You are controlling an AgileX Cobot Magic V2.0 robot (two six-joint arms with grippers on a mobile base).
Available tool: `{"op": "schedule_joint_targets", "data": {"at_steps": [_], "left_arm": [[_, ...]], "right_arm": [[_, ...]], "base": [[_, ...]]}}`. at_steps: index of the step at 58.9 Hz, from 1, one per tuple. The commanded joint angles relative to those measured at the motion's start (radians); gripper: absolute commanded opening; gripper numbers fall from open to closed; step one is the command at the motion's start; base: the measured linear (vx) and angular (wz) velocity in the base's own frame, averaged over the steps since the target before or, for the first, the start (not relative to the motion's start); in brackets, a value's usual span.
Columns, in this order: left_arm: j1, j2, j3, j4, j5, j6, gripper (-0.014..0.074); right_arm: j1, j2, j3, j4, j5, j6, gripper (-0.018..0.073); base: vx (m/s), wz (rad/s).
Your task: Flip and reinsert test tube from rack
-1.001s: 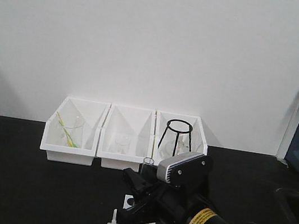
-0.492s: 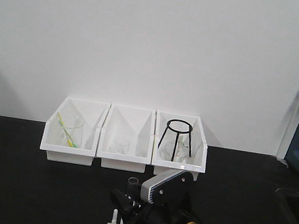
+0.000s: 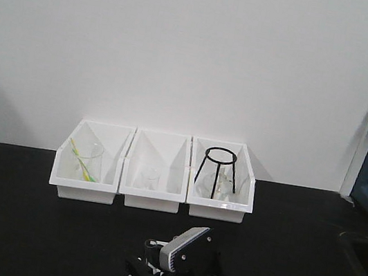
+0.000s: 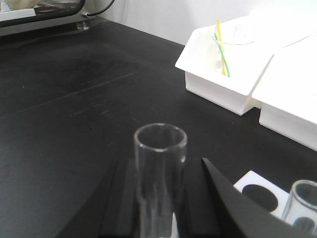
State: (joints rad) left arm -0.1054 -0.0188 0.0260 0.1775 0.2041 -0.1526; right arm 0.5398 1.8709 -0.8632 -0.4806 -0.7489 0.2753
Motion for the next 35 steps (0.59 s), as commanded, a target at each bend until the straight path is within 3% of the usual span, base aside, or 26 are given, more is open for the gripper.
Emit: {"op": "schedule_joint_targets", "data": {"at_steps": [1, 23, 35], "left_arm": [[0.0, -0.007, -0.004, -0.005, -0.082, -0.01, -0.0006], [0.0, -0.007, -0.004, -0.005, -0.082, -0.01, -0.0006], [0.0, -0.007, -0.004, -0.005, -0.082, -0.01, -0.0006]], "right_arm": [[0.0, -0.042, -0.026, 0.002, -0.077, 0.0, 0.0095], [0.0, -0.054, -0.026, 0.081, -0.085, 0.0, 0.0501], [0.0, -0.162, -0.026, 0.081, -0.082, -0.002, 0.0552]], "base": [[0.0, 0.0], [0.0, 0.0], [0.0, 0.0]]}}
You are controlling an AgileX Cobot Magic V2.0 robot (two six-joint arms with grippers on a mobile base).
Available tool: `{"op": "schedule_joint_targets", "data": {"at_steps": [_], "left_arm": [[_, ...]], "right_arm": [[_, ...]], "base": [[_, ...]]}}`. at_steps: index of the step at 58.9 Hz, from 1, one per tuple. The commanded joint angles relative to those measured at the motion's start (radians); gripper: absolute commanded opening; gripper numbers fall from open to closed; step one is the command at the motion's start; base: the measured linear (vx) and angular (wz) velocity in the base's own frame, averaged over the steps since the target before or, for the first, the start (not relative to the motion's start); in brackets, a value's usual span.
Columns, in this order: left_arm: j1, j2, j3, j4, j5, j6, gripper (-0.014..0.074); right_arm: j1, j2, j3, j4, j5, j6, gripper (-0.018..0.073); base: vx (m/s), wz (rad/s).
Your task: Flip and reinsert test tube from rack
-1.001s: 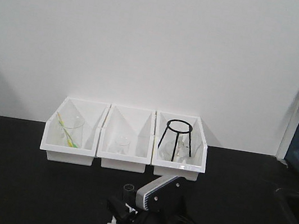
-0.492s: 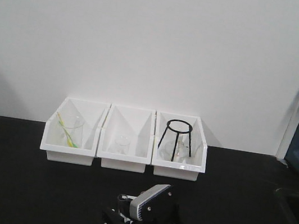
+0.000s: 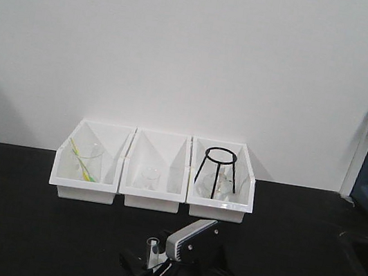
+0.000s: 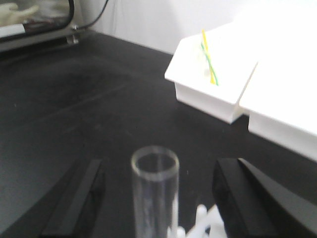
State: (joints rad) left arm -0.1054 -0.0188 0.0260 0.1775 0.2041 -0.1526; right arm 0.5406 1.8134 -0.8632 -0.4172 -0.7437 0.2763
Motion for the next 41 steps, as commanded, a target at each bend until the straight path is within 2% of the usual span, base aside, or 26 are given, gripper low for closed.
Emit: {"op": "schedule_joint_targets", "data": {"at_steps": [1, 9, 14, 21, 26, 30, 41], "left_arm": [[0.0, -0.007, -0.004, -0.005, -0.082, -0.01, -0.0006], [0.0, -0.007, -0.004, -0.005, -0.082, -0.01, -0.0006], [0.0, -0.007, -0.004, -0.005, -0.082, -0.01, -0.0006], [0.0, -0.007, -0.004, -0.005, -0.082, -0.01, -0.0006], [0.0, -0.007, -0.004, -0.005, -0.082, -0.01, -0.0006], [0.0, -0.007, -0.004, -0.005, -0.082, -0.01, -0.0006], [0.0, -0.007, -0.004, -0.005, -0.082, -0.01, -0.0006]], "right_arm": [[-0.001, -0.116, -0.026, 0.018, -0.085, -0.003, 0.0547], [-0.001, -0.25, -0.026, 0.022, 0.02, -0.001, 0.0438], [-0.001, -0.379, -0.026, 0.022, 0.176, -0.001, 0.0285], [-0.001, -0.547, -0.025, 0.022, 0.424, 0.016, -0.0009], [-0.002, -0.674, 0.004, 0.025, 0.584, 0.079, -0.0016], [-0.002, -0.773, 0.064, 0.02, 0.646, 0.092, -0.0013], [-0.002, -1.037, 0.315, 0.021, 0.659, 0.116, -0.0011]], "base": [[0.0, 0.0], [0.0, 0.0], [0.0, 0.0], [0.0, 0.0], [0.0, 0.0], [0.0, 0.0], [0.0, 0.0]]}}
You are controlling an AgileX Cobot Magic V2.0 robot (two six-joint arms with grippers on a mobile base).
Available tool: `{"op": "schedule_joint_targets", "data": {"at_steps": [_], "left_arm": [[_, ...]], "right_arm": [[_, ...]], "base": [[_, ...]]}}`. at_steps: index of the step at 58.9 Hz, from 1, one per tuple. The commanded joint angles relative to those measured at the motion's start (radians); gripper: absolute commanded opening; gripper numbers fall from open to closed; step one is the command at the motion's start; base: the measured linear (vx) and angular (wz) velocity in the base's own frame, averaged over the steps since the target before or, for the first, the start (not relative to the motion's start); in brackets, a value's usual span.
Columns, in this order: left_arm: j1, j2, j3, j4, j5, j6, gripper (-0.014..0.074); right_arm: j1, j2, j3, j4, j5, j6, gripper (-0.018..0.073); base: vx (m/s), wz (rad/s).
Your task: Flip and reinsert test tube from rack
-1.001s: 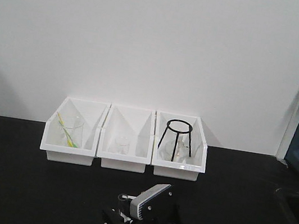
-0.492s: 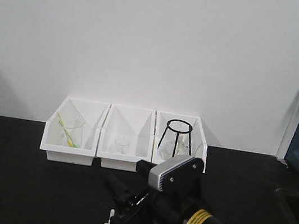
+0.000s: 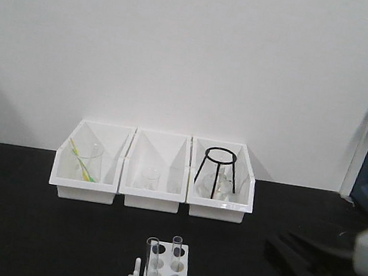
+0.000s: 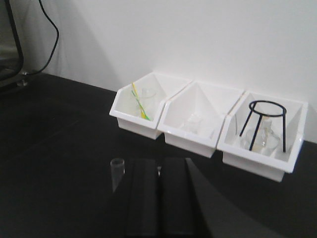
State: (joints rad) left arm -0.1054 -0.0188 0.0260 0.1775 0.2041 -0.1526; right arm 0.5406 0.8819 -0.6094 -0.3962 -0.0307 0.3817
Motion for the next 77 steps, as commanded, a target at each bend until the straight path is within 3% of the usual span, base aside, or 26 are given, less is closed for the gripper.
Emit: {"op": "schedule_joint_targets", "data": {"at_steps": [1, 17, 44, 50, 57, 61, 69, 77], "left_arm": [[0.0, -0.007, -0.004, -0.005, -0.082, -0.01, -0.0006], [0.0, -0.007, -0.004, -0.005, -0.082, -0.01, -0.0006], [0.0, -0.007, -0.004, -0.005, -0.082, -0.01, -0.0006], [0.0, -0.007, -0.004, -0.005, -0.082, -0.01, -0.0006], [0.0, -0.007, -0.004, -0.005, -0.082, -0.01, -0.0006], [0.0, -0.007, -0.004, -0.005, -0.082, -0.01, -0.0006], [0.0, -0.007, -0.004, -0.005, -0.082, -0.01, -0.0006], [0.0, -0.007, -0.004, -0.005, -0.082, -0.01, -0.0006]], "right_arm": [[-0.002, -0.121, 0.076, 0.0, -0.054, 0.011, -0.0011], [-0.002, -0.335, 0.273, -0.001, -0.053, 0.005, -0.0011], [-0.002, -0.359, 0.36, -0.002, -0.014, 0.005, -0.0011], [-0.022, -0.39, 0.393, 0.072, -0.013, 0.005, -0.0011], [-0.129, -0.489, 0.466, 0.287, -0.009, 0.005, -0.0011], [-0.216, -0.548, 0.507, 0.342, -0.009, 0.002, -0.0011], [-0.405, -0.669, 0.558, 0.306, 0.004, 0.002, -0.0011], [-0.508, -0.763, 0.59, 0.248, 0.007, -0.018, -0.0011]], "base": [[0.0, 0.0], [0.0, 0.0], [0.0, 0.0], [0.0, 0.0], [0.0, 0.0], [0.0, 0.0], [0.0, 0.0], [0.0, 0.0]]}}
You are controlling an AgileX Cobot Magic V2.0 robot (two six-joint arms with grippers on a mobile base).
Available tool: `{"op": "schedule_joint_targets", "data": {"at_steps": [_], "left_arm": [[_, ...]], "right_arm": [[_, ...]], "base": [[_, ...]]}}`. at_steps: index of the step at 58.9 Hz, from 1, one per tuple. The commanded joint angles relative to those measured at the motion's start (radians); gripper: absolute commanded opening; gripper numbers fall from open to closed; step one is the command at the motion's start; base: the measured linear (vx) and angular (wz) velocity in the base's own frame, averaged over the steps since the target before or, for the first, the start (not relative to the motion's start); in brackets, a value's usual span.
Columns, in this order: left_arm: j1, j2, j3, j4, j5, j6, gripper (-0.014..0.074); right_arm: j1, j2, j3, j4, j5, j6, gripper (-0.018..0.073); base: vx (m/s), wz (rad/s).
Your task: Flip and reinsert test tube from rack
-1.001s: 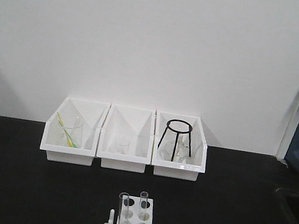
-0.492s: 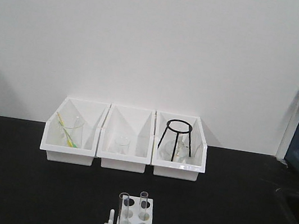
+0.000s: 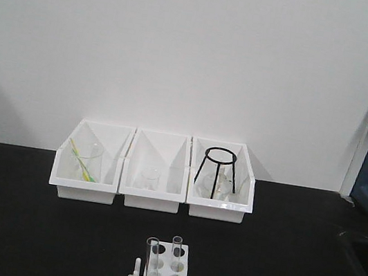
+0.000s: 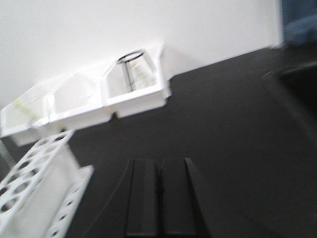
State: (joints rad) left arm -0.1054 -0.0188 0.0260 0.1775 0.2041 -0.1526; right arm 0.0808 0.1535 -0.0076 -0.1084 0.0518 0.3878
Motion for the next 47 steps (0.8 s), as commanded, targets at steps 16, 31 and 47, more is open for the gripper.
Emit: {"op": "schedule_joint_targets", "data": {"at_steps": [16, 31, 47], "left_arm": [[0.0, -0.007, -0.004, -0.005, -0.082, -0.01, -0.0006], [0.0, -0.007, -0.004, -0.005, -0.082, -0.01, -0.0006], [0.0, -0.007, -0.004, -0.005, -0.082, -0.01, -0.0006]], "right_arm": [[-0.07, -0.172, 0.041, -0.046, -0.045, -0.122, -0.0011], [-0.07, -0.178, 0.041, -0.045, -0.044, -0.125, -0.0011], [-0.07, -0.178, 0.041, -0.045, -0.043, -0.125, -0.0011]], "base": [[0.0, 0.0], [0.0, 0.0], [0.0, 0.0]]}}
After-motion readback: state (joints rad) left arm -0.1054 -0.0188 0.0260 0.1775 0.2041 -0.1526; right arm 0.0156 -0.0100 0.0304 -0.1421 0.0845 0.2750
